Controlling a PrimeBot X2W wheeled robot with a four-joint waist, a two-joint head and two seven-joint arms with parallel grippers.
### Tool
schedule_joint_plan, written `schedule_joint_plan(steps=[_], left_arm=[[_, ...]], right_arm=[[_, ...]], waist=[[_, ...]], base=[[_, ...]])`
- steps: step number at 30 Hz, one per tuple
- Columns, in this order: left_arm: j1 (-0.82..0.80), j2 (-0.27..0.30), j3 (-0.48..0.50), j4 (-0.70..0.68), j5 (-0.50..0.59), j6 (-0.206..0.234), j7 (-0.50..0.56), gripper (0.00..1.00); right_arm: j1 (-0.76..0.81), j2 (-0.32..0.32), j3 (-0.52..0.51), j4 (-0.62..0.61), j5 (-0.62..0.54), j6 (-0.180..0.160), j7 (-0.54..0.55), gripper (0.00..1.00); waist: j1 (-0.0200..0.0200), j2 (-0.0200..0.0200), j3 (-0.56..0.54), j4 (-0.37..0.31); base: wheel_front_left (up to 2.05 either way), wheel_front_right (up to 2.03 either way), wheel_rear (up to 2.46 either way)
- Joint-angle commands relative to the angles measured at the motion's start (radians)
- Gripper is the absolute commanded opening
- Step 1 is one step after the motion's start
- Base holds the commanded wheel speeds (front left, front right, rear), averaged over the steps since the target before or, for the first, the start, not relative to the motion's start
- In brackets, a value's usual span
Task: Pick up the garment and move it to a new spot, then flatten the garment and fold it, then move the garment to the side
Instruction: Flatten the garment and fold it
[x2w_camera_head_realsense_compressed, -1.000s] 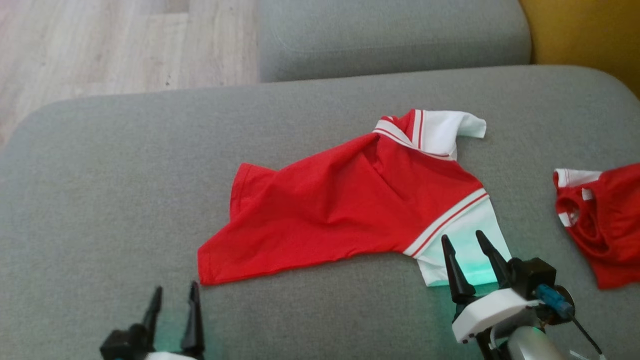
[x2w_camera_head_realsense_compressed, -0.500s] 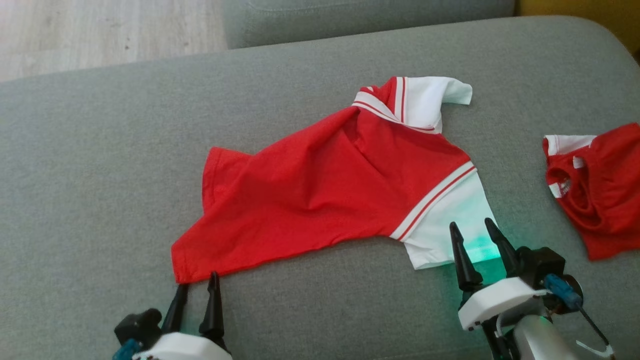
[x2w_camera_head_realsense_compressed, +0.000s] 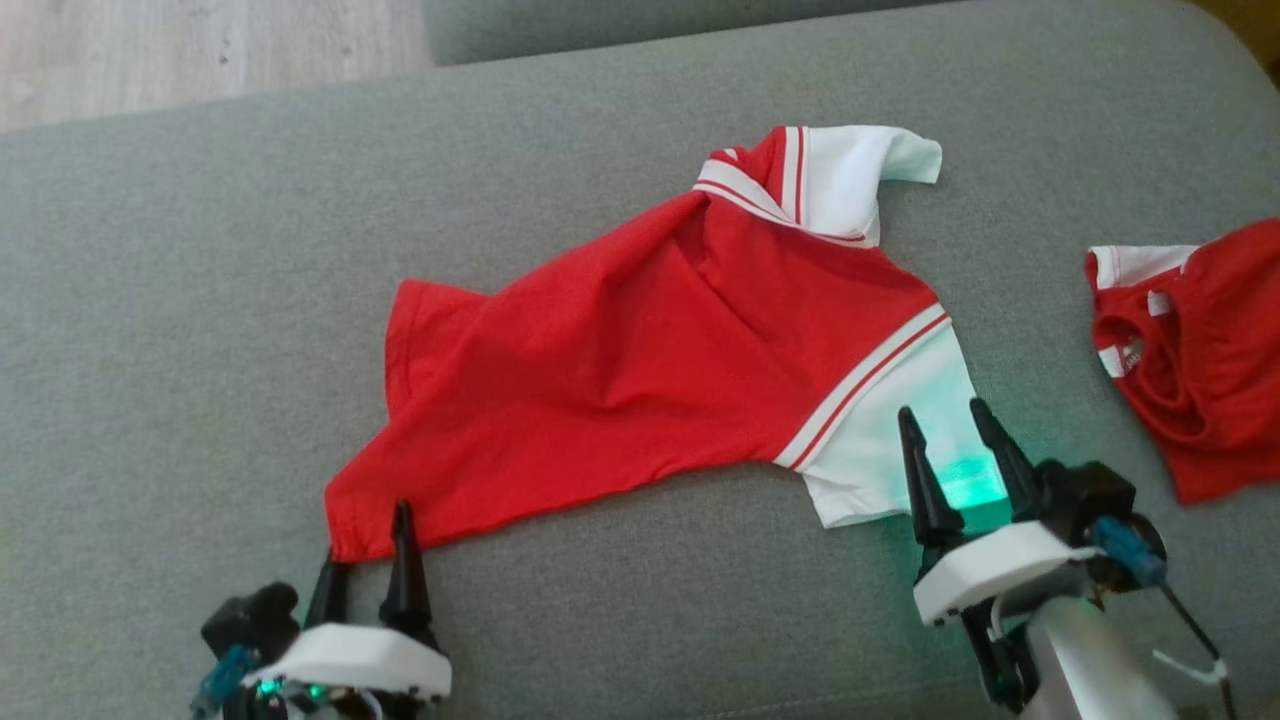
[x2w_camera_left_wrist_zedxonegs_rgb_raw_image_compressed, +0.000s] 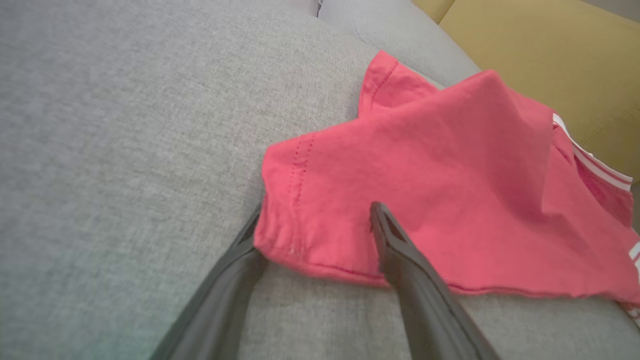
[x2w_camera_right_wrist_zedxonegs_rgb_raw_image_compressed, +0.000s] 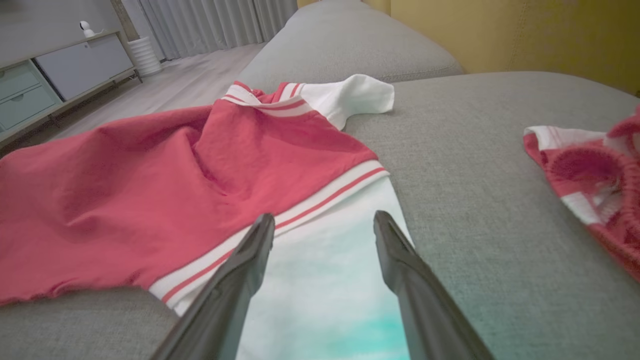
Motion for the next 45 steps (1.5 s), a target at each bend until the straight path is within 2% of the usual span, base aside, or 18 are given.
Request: schedule_joint_plan(steps=[1, 2, 4, 5, 17, 21, 22, 23, 26, 29, 36, 42, 44, 45], left_arm=[[-0.043, 0.002, 0.024, 0.007, -0.020, 0.002, 0.013, 1.00], [-0.043, 0.002, 0.024, 0.007, -0.020, 0.002, 0.013, 1.00], [-0.054, 0.002, 0.016, 0.007, -0.021, 0.002, 0.013, 0.47], [-0.059, 0.002, 0.013, 0.006, -0.020, 0.002, 0.013, 0.00], [-0.042, 0.013, -0.037, -0.001, -0.006, 0.002, 0.013, 0.00], [-0.047, 0.018, -0.044, -0.003, -0.005, 0.002, 0.013, 0.00], [-0.047, 0.019, -0.044, -0.005, -0.003, 0.002, 0.013, 0.00], [-0.048, 0.020, -0.044, -0.007, -0.001, 0.002, 0.013, 0.00], [-0.049, 0.023, -0.038, -0.021, 0.006, 0.002, 0.013, 0.00], [-0.046, 0.024, -0.030, -0.041, 0.014, 0.002, 0.013, 0.00], [-0.071, 0.056, 0.013, -0.186, 0.051, 0.002, 0.013, 0.00], [-0.212, 0.152, 0.031, -0.348, 0.053, 0.002, 0.013, 0.00], [-0.279, 0.192, 0.030, -0.390, 0.040, 0.002, 0.013, 0.00], [-0.279, 0.192, 0.030, -0.390, 0.040, 0.002, 0.013, 0.00]], right_arm=[[-0.041, -0.003, 0.017, -0.030, 0.001, -0.001, -0.007, 1.00], [-0.041, -0.003, 0.017, -0.030, 0.001, -0.001, -0.007, 1.00], [-0.045, -0.003, 0.005, -0.025, -0.001, -0.001, -0.007, 1.00], [-0.045, -0.003, -0.003, -0.020, -0.003, -0.001, -0.007, 1.00], [-0.026, -0.003, -0.110, 0.138, -0.024, -0.001, -0.007, 1.00], [-0.036, -0.003, -0.068, 0.238, -0.011, -0.001, -0.007, 1.00], [-0.041, -0.003, -0.044, 0.268, 0.002, -0.001, -0.007, 0.80], [-0.047, -0.003, -0.020, 0.296, 0.011, -0.001, -0.007, 0.00], [-0.066, -0.003, 0.025, 0.368, 0.053, -0.001, -0.007, 0.00], [-0.074, -0.003, 0.028, 0.339, 0.079, -0.001, -0.007, 0.00], [-0.109, -0.003, 0.065, 0.055, 0.213, -0.001, -0.007, 0.00], [-0.236, -0.005, 0.015, -0.185, 0.346, -0.001, -0.007, 0.00], [-0.295, -0.015, -0.012, -0.251, 0.379, -0.001, -0.007, 0.00], [-0.295, -0.015, -0.012, -0.251, 0.379, -0.001, -0.007, 0.00]], waist=[[0.0000, -0.0001, 0.012, -0.007], [0.0000, -0.0001, 0.012, -0.007], [0.0000, -0.0001, 0.020, -0.012], [0.0000, -0.0001, 0.023, -0.013], [0.0000, -0.0001, 0.036, 0.003], [0.0000, -0.0001, 0.038, 0.011], [0.0000, -0.0001, 0.039, 0.013], [0.0000, -0.0001, 0.039, 0.013], [0.0000, -0.0001, 0.033, 0.017], [0.0000, -0.0001, 0.017, 0.019], [0.0000, -0.0001, -0.056, 0.025], [0.0000, -0.0001, -0.148, 0.033], [0.0000, -0.0001, -0.169, 0.034], [0.0000, -0.0001, -0.169, 0.034]], base=[[0.00, 0.00, 0.00], [0.00, 0.00, 0.00], [0.00, 0.00, 0.00], [0.00, 0.00, 0.00], [0.00, 0.00, 0.00], [0.00, 0.00, 0.00], [0.00, 0.00, 0.00], [0.00, 0.00, 0.00], [0.00, 0.00, 0.00], [0.00, 0.00, 0.00], [0.00, 0.00, 0.00], [0.00, 0.00, 0.00], [0.00, 0.00, 0.00], [0.00, 0.00, 0.00]])
